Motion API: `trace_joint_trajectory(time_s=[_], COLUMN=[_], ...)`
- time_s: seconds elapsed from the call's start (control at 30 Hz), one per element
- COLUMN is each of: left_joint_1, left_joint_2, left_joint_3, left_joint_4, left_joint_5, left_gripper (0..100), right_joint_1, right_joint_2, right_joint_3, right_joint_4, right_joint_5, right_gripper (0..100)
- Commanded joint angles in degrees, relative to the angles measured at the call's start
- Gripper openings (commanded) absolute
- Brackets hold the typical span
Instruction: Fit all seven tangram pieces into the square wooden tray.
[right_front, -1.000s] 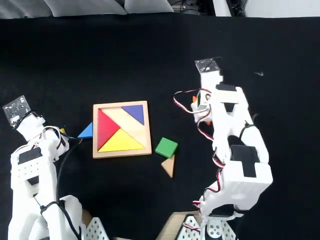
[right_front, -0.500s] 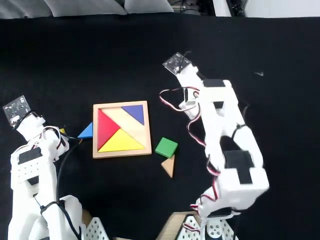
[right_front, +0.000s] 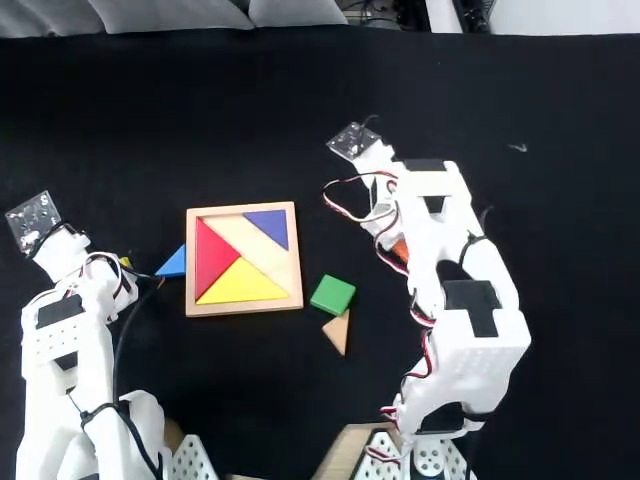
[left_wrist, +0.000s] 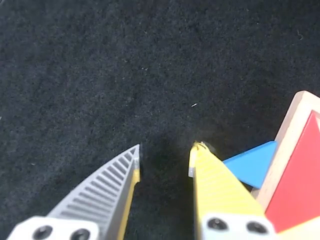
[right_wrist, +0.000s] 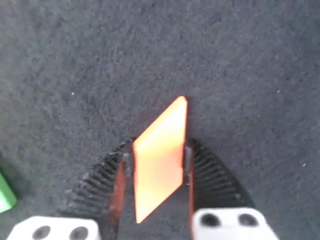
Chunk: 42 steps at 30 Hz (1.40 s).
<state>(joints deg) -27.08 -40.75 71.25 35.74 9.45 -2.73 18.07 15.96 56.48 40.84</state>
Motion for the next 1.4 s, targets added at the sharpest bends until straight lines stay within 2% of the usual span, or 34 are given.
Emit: trace_joint_trajectory(time_s=[0.0,0.07,0.23,0.3,0.47,0.57,0.63,0.73,0.9,1.07,1.37], left_joint_1=[0.1,0.1,0.1,0.1,0.1,0.1,0.1,0.1,0.1,0.1,0.1], left_joint_2=[-1.1,-1.1,-1.1,-1.1,-1.1,-1.1,-1.1,-1.1,-1.1,-1.1,-1.1], left_joint_3=[-0.6,-0.6,-0.6,-0.6,-0.5,-0.5,-0.5,-0.5,-0.5,-0.5,-0.5], left_joint_4=[-1.0,-1.0,-1.0,-1.0,-1.0,-1.0,-1.0,-1.0,-1.0,-1.0,-1.0], left_joint_5=[-0.2,-0.2,-0.2,-0.2,-0.2,-0.2,-0.2,-0.2,-0.2,-0.2,-0.2], left_gripper=[17,17,17,17,17,17,17,17,17,17,17], right_joint_1=[-3.3,-4.7,-5.6,-5.7,-5.8,-5.9,-6.0,-7.6,-10.6,-11.5,-11.0], right_joint_2=[-0.7,-0.7,-0.3,-0.1,-0.6,-0.7,-0.7,-1.4,-6.3,-8.0,-8.0], right_joint_3=[-2.8,-4.9,-12.2,-13.5,-11.6,-10.6,-10.2,-10.1,-7.5,-3.7,0.9], right_joint_4=[2.2,3.9,9.7,10.1,9.5,9.8,9.8,11.1,11.4,9.9,4.8], right_joint_5=[-7.1,-14.9,-41.0,-44.6,-37.2,-36.2,-32.6,-29.3,-28.7,-24.2,-21.6], right_gripper=[0.8,1.8,1.1,1.1,4.2,19.2,27.0,25.6,24.0,23.7,23.7])
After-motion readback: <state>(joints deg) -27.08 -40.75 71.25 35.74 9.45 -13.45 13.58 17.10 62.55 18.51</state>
